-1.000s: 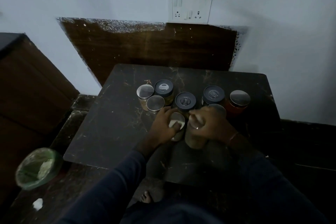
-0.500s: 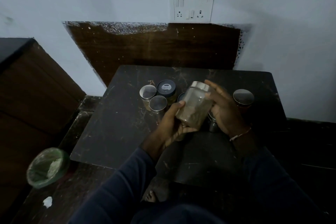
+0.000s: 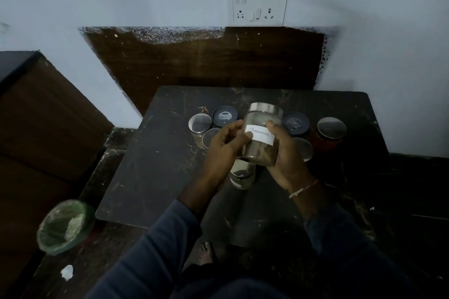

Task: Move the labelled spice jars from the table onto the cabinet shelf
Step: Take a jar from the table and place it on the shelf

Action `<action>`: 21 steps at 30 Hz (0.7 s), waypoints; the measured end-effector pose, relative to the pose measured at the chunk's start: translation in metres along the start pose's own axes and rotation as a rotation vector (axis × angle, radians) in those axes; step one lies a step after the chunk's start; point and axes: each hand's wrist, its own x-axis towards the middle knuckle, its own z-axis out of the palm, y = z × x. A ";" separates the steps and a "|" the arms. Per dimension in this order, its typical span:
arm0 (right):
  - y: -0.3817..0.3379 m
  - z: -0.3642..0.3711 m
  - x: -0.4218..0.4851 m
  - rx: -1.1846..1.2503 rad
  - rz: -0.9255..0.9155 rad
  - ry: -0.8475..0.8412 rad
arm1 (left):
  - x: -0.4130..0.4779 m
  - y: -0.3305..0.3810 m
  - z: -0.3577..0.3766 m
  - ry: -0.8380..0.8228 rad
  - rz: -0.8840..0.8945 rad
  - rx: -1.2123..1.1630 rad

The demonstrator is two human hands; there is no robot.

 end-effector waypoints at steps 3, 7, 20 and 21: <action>-0.004 0.013 0.007 -0.048 0.014 -0.073 | 0.008 0.018 -0.016 -0.085 -0.037 -0.078; -0.017 0.037 0.023 -0.292 0.005 -0.038 | 0.020 0.041 -0.043 -0.079 0.062 -0.024; -0.142 0.219 0.064 -0.909 -0.685 -0.167 | 0.065 0.219 -0.138 -0.100 0.558 0.034; -0.159 0.241 0.068 -0.934 -0.737 -0.178 | 0.070 0.244 -0.144 -0.084 0.627 0.055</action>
